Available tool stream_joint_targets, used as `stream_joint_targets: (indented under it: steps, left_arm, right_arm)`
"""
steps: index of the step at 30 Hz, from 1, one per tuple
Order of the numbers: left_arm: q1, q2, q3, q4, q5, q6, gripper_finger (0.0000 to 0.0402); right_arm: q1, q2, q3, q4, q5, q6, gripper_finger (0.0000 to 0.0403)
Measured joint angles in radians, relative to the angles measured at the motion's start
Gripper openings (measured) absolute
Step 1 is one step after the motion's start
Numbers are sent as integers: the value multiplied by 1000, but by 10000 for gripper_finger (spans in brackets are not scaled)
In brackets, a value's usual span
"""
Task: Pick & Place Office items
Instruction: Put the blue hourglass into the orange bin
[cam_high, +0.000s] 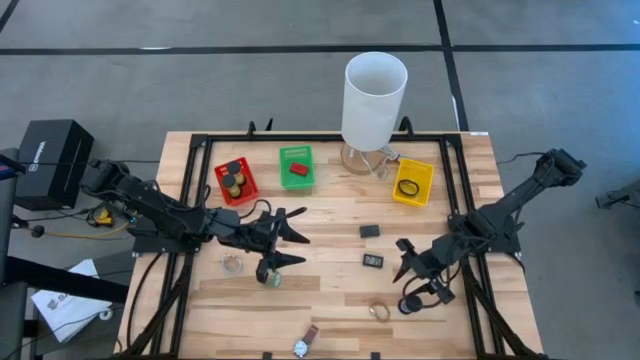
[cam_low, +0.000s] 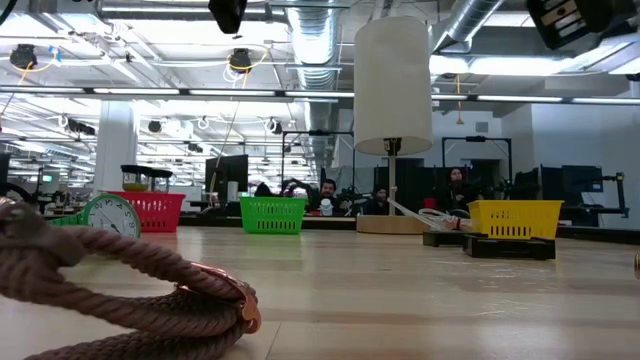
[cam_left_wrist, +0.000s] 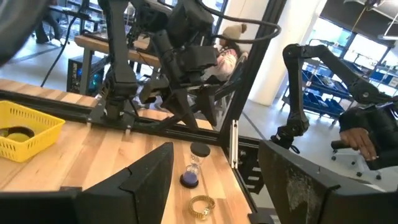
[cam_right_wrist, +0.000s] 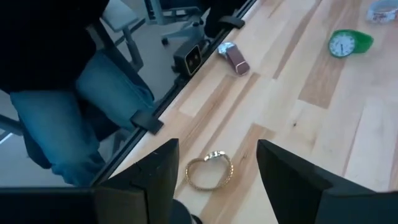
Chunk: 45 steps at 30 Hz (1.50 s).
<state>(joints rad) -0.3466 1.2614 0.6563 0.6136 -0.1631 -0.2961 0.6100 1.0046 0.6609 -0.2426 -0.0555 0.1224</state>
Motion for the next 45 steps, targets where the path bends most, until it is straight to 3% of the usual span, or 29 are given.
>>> stream_joint_targets:
  steps: [8, 13, 27, 32, 45]
  left_arm:
    - [0, -20, 0, 27, 0, 53, 231]
    - [0, -27, 0, 25, 0, 54, 231]
    - [0, -27, 0, 32, 0, 53, 231]
    - [0, -27, 0, 32, 0, 53, 231]
    - [0, -27, 0, 32, 0, 53, 231]
  right_arm:
    - [-9, 7, 0, 106, -3, -59, 185]
    - [-40, 12, 0, 67, -89, -70, 179]
    - [106, 73, 0, 44, -64, -69, 282]
    - [137, 136, 0, 40, -15, -70, 292]
    - [157, 274, 0, -1, -15, -69, 292]
